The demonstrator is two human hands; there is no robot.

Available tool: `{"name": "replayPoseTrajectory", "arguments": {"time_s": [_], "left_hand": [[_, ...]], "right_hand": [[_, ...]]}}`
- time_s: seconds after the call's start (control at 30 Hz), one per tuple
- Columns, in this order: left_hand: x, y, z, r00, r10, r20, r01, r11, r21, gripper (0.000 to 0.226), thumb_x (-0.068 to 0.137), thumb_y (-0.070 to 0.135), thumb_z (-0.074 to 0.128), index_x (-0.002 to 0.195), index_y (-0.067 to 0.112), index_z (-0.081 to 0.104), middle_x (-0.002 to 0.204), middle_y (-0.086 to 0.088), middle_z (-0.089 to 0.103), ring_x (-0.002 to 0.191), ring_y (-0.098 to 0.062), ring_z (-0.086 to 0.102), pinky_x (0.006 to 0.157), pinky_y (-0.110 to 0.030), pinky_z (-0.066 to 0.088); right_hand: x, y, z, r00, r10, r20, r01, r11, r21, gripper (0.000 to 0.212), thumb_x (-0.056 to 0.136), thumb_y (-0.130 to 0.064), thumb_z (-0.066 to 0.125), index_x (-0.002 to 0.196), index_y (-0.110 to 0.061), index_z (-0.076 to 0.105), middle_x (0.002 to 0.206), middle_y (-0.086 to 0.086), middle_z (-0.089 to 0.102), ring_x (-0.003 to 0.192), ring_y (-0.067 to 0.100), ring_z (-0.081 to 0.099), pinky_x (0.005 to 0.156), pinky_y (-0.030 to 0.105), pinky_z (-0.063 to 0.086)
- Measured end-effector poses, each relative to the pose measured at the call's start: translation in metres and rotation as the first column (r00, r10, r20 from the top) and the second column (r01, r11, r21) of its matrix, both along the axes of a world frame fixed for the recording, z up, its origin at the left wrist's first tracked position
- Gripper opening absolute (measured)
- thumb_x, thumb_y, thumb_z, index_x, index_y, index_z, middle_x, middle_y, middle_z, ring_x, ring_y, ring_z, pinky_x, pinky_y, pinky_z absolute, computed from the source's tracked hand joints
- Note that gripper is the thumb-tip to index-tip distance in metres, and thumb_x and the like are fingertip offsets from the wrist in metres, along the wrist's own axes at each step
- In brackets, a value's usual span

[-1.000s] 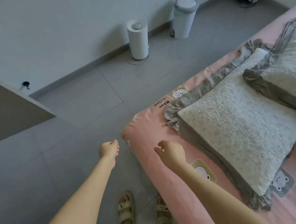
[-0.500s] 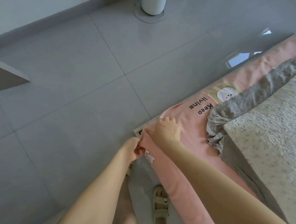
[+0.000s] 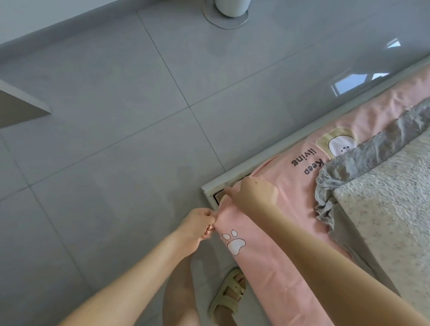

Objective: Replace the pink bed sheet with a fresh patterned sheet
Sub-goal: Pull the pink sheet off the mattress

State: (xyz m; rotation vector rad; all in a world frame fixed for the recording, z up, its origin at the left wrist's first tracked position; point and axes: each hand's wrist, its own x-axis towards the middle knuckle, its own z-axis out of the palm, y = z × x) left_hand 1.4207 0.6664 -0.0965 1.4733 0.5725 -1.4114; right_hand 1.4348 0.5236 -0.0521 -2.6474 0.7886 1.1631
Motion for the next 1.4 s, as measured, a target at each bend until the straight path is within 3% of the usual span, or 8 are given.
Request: {"name": "replayPoseTrajectory", "arguments": {"time_s": [0.13,0.43,0.57,0.8,0.9,1.07,1.2,1.4], "left_hand": [[-0.009,-0.002,0.066,0.973,-0.113,0.201,0.135,0.986,-0.097,0.024,0.068,0.04,0.057,0.053,0.023,0.047,0.047,0.008,0.038,0.049,-0.013,0.033,0.054,-0.027,0.024],[-0.043,-0.029,0.143,0.706,-0.436,0.559,0.508,0.861,0.03,0.029,0.093,0.025,0.054,0.065,0.021,0.053,0.068,0.002,0.056,0.064,-0.014,0.052,0.064,-0.028,0.04],[-0.039,-0.04,0.145,0.508,-0.488,0.71,0.444,0.855,0.27,0.045,0.08,0.042,0.066,0.115,0.015,0.06,0.117,-0.001,0.058,0.111,-0.019,0.054,0.095,-0.032,0.041],[-0.066,-0.093,0.142,0.051,-0.79,0.611,0.753,0.432,0.496,0.09,0.079,0.049,0.064,0.15,0.026,0.015,0.157,-0.001,0.017,0.144,-0.026,0.015,0.116,-0.038,0.017],[-0.077,-0.122,0.159,0.199,-0.729,0.655,0.765,0.533,0.362,0.079,0.078,0.055,0.059,0.145,0.025,0.03,0.148,-0.001,0.038,0.137,-0.023,0.033,0.109,-0.031,0.029],[-0.09,-0.164,0.185,0.913,-0.284,0.291,0.365,0.889,-0.276,0.039,0.098,0.048,0.035,0.106,0.021,0.062,0.082,0.011,0.072,0.078,-0.005,0.069,0.062,-0.012,0.051],[-0.083,-0.186,0.173,0.947,-0.273,0.172,0.312,0.911,-0.272,0.07,0.077,0.073,0.05,0.115,0.017,0.066,0.107,0.001,0.071,0.098,-0.012,0.065,0.092,-0.03,0.05],[-0.079,-0.215,0.171,0.931,-0.254,0.262,0.325,0.903,-0.28,0.011,0.09,0.007,0.058,0.09,0.005,0.069,0.078,-0.008,0.067,0.072,-0.02,0.061,0.064,-0.023,0.05]], "right_hand": [[-0.01,0.008,0.036,0.996,-0.08,0.039,0.076,0.994,0.078,0.045,0.086,-0.05,0.052,0.06,-0.017,0.036,0.062,-0.004,0.039,0.061,0.017,0.046,0.046,0.024,0.023],[-0.068,-0.073,0.139,0.84,-0.502,0.206,0.436,0.851,0.294,0.012,0.07,0.0,0.053,0.065,0.005,0.063,0.053,0.009,0.05,0.048,0.021,0.043,0.049,0.022,0.035],[-0.113,-0.121,0.204,0.722,-0.643,0.255,0.527,0.75,0.399,0.02,0.072,0.003,0.058,0.053,-0.001,0.062,0.054,0.013,0.054,0.048,0.019,0.042,0.05,0.027,0.035],[-0.19,-0.206,0.262,-0.039,-0.973,0.229,0.657,0.148,0.74,0.026,0.088,0.004,0.053,0.063,0.001,0.047,0.055,0.008,0.041,0.029,0.004,0.033,0.029,0.013,0.022],[-0.211,-0.216,0.254,-0.091,-0.961,0.262,0.696,0.126,0.707,0.022,0.089,0.0,0.056,0.067,0.001,0.053,0.057,0.008,0.044,0.035,0.005,0.037,0.034,0.016,0.028],[-0.203,-0.181,0.218,0.293,-0.89,0.349,0.734,0.444,0.514,0.017,0.085,-0.009,0.062,0.07,0.0,0.065,0.054,0.006,0.058,0.045,0.01,0.046,0.045,0.019,0.038],[-0.211,-0.151,0.174,0.431,-0.838,0.336,0.743,0.54,0.395,0.024,0.079,-0.014,0.058,0.056,-0.007,0.061,0.054,0.01,0.063,0.05,0.016,0.051,0.052,0.027,0.042],[-0.214,-0.122,0.157,0.42,-0.698,0.58,0.719,0.646,0.255,0.032,0.082,-0.046,0.062,0.098,-0.019,0.053,0.084,-0.011,0.055,0.08,0.009,0.051,0.067,0.029,0.036]]}}
